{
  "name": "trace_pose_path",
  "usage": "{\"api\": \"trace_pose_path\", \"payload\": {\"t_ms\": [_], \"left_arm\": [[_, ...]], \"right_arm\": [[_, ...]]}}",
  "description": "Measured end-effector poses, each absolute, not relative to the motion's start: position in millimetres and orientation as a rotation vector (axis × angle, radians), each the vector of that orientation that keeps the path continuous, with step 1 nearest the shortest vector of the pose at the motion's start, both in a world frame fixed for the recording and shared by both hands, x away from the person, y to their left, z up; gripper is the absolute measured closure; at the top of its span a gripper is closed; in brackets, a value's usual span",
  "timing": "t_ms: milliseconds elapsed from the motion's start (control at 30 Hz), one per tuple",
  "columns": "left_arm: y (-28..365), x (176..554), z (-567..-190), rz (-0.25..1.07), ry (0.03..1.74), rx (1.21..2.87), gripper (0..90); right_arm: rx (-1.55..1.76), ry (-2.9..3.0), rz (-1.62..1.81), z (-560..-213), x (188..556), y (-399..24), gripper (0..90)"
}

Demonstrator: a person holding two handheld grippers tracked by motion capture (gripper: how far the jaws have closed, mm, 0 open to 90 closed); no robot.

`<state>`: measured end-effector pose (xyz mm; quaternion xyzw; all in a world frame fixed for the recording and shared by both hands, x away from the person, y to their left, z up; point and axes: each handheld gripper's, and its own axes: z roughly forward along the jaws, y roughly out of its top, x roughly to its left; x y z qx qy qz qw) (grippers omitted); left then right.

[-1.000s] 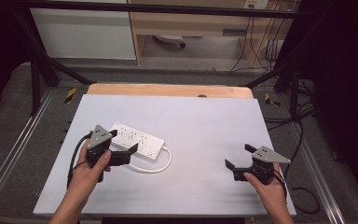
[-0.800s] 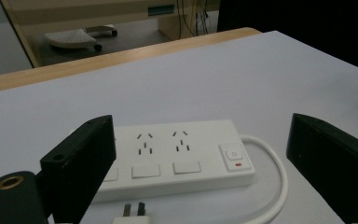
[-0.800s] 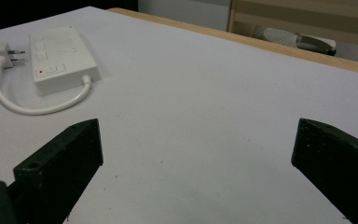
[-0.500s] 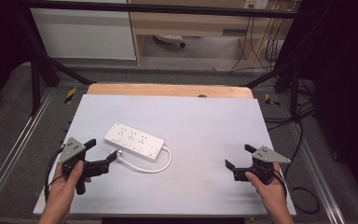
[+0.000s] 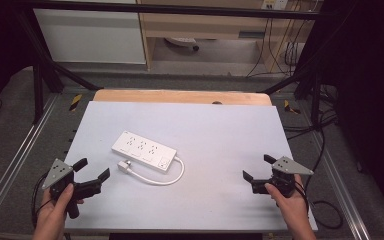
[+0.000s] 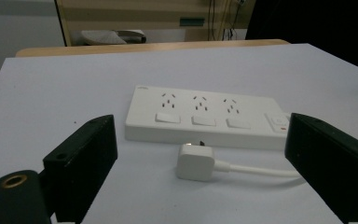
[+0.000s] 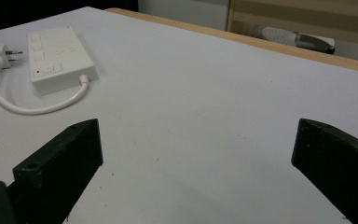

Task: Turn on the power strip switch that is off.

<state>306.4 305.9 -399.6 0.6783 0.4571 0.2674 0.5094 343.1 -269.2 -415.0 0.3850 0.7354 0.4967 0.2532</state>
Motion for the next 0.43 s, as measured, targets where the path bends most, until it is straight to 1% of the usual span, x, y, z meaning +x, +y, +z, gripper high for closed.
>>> {"api": "trace_pose_path", "payload": {"t_ms": [333, 433], "left_arm": [[294.3, 294.9, -416.5, 0.616, 1.053, 1.697, 9.3], [292.0, 294.9, -415.1, 0.642, 1.032, 1.72, 9.1]], "right_arm": [[1.075, 2.0, 1.321, -417.0, 344.1, -270.4, 2.3], [1.108, 2.001, 1.292, -419.8, 345.9, -270.5, 2.4]]}}
